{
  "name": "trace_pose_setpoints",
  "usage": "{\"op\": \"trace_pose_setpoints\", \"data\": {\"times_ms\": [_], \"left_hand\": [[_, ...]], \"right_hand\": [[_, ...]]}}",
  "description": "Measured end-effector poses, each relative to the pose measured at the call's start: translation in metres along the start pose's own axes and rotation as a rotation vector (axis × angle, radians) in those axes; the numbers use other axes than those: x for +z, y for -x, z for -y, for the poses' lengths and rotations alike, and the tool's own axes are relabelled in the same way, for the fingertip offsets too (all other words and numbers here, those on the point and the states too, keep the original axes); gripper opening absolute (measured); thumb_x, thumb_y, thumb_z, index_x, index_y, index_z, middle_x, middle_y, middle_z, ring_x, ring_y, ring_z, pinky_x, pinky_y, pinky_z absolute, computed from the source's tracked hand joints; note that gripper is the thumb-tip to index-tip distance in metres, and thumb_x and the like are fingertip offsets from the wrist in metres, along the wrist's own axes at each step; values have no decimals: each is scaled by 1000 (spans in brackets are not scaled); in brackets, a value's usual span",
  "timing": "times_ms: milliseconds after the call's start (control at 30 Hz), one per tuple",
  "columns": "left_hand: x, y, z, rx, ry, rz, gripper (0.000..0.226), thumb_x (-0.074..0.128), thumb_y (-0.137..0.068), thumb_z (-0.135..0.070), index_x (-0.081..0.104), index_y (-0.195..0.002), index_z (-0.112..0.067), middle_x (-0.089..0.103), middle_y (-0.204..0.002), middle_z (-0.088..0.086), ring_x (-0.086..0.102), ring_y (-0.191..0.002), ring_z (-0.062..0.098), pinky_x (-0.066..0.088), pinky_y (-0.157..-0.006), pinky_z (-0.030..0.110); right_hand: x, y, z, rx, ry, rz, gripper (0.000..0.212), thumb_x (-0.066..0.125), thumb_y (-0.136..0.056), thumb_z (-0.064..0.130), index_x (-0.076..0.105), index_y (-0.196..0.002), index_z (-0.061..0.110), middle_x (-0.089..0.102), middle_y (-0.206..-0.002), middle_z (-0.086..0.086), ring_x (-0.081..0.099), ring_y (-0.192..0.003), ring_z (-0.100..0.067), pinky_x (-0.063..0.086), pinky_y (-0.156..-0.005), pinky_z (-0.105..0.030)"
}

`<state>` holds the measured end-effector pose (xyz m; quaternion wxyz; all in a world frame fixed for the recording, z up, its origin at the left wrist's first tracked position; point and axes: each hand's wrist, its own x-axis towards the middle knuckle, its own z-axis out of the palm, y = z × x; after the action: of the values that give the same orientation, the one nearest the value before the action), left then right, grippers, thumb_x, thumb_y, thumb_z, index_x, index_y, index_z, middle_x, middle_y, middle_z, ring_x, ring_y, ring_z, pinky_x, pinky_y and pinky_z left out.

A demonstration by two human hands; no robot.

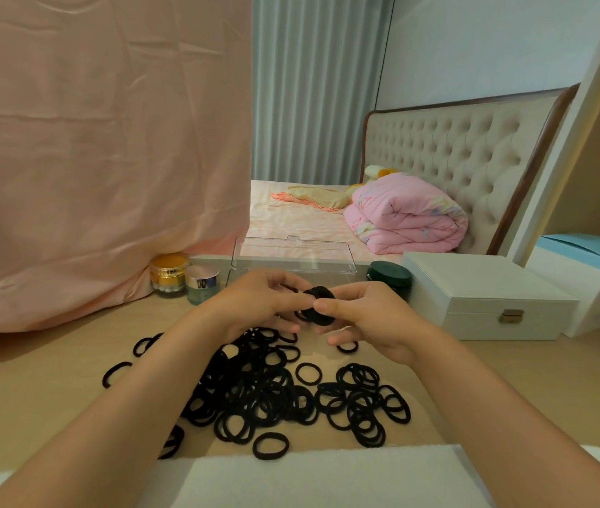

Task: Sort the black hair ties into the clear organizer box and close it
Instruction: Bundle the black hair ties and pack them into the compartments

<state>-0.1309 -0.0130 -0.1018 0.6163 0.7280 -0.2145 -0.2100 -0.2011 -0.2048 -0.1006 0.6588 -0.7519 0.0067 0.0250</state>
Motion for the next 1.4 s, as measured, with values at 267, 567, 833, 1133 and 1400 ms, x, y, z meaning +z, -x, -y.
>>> {"op": "trace_pose_setpoints", "data": {"times_ms": [267, 567, 833, 1133, 1400], "left_hand": [[-28, -32, -9, 204, -580, -274, 9, 64, -94, -34, 69, -101, -31, 69, -104, -10, 64, -102, 11, 51, -88, 28], [-30, -52, 25, 175, -922, -241, 54, 57, -95, -43, 44, -146, -31, 48, -148, 1, 33, -141, 23, 32, -115, 44], [-28, -52, 29, 251, -985, -229, 50, 48, -97, -44, 40, -146, -39, 47, -149, -2, 36, -139, 22, 32, -114, 44], [-22, -51, 27, 216, -1106, -139, 48, 40, -98, -55, 43, -145, -48, 40, -152, -5, 27, -143, 19, 23, -116, 45], [-27, -48, 23, 204, -1085, -143, 72, 49, -94, -58, 27, -156, -31, 34, -161, -3, 27, -147, 20, 27, -119, 44]], "right_hand": [[-7, -30, 21, -54, 250, -285, 10, 74, -92, 24, 72, -101, 19, 77, -92, 1, 72, -63, -15, 47, -46, -24], [8, -99, 19, -33, 1186, -284, 22, 66, -89, 47, 76, -95, 29, 72, -84, 6, 66, -82, -17, 53, -67, -33], [29, -127, 15, 157, 1663, -156, 31, 59, -93, 22, 64, -124, 17, 63, -112, -6, 54, -92, -24, 47, -72, -35], [-5, -95, 45, 37, 1190, -10, 46, 57, -100, 22, 54, -145, 17, 57, -146, 0, 53, -134, -18, 38, -111, -30], [8, -75, 2, -221, 1596, 139, 57, 27, -97, 46, 61, -138, 29, 50, -153, 6, 36, -146, -16, 20, -122, -46]]}}
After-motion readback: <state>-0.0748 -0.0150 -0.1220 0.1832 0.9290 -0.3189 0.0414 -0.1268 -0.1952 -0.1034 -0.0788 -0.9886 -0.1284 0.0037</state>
